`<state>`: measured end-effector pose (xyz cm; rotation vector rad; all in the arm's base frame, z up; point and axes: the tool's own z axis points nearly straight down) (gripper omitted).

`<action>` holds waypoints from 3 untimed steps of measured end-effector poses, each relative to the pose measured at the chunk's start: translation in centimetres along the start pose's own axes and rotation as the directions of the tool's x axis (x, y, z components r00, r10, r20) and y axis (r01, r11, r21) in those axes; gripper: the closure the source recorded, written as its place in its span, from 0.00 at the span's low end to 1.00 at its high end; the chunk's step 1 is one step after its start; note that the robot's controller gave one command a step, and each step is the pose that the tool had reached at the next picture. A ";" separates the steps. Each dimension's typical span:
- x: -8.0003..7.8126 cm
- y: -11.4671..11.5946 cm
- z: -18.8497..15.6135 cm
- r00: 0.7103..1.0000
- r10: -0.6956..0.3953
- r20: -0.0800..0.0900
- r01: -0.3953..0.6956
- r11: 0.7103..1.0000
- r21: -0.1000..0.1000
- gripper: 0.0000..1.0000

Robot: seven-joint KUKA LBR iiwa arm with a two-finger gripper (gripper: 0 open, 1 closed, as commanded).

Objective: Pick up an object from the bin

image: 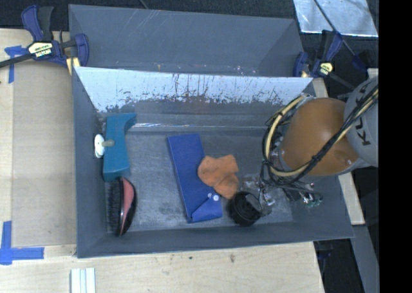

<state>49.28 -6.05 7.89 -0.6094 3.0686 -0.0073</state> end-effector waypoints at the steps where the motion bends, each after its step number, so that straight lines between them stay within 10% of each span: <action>1: 0.1 0.1 -1.4 1.000 0.000 -0.008 -0.001 1.000 -0.005 1.00; 3: 0.1 0.1 -3.2 1.000 0.000 -0.013 0.000 1.000 -0.008 1.00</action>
Offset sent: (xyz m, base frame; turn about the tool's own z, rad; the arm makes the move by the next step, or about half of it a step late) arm 0.0001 0.0001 0.0195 0.0000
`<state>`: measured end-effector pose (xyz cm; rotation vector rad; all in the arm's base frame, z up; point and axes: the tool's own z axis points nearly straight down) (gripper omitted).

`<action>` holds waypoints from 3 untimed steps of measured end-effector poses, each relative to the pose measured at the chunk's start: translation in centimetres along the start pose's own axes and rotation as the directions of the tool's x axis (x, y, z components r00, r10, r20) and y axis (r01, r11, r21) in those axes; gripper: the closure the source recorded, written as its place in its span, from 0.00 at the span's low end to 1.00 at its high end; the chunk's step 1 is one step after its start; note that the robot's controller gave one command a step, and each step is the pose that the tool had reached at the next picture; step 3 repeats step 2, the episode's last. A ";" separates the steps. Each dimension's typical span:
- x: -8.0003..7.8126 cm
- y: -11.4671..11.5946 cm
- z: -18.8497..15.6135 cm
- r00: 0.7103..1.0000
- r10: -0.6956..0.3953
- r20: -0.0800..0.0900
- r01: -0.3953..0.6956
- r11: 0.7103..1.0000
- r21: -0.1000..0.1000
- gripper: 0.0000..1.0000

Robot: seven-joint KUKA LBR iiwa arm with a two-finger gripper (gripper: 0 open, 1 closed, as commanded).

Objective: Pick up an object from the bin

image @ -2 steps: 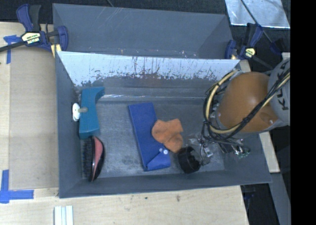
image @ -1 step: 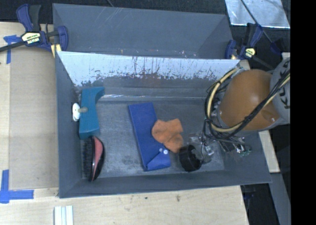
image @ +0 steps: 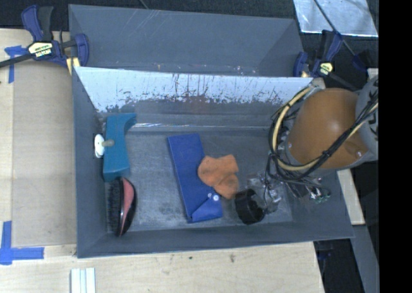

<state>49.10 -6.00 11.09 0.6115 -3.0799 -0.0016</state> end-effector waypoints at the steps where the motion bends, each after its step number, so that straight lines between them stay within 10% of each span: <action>1: 0.1 0.0 -1.8 1.000 -0.001 -0.001 0.001 1.000 0.000 1.00; 3: -0.1 0.0 -3.4 1.000 0.000 0.005 0.000 1.000 0.003 1.00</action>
Offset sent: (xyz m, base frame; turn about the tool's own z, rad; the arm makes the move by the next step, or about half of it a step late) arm -0.0002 0.0000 0.0011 0.0000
